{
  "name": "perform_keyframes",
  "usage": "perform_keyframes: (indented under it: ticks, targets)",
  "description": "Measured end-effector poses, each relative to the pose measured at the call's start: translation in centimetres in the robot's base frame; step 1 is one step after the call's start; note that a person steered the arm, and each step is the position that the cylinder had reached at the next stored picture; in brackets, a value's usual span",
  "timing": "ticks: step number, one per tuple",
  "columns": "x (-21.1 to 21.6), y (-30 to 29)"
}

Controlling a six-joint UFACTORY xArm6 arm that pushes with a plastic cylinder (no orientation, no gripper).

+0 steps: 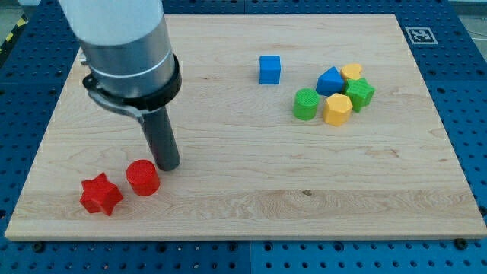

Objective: Move the red circle to the right of the red star

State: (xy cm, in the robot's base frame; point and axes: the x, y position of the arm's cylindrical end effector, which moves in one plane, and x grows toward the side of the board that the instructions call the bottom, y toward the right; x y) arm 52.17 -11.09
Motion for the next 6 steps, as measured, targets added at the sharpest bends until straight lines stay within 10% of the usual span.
perform_keyframes:
  ticks: [3,6]
  targets:
    - [2.3,-2.7]
    - [-6.4,-2.9]
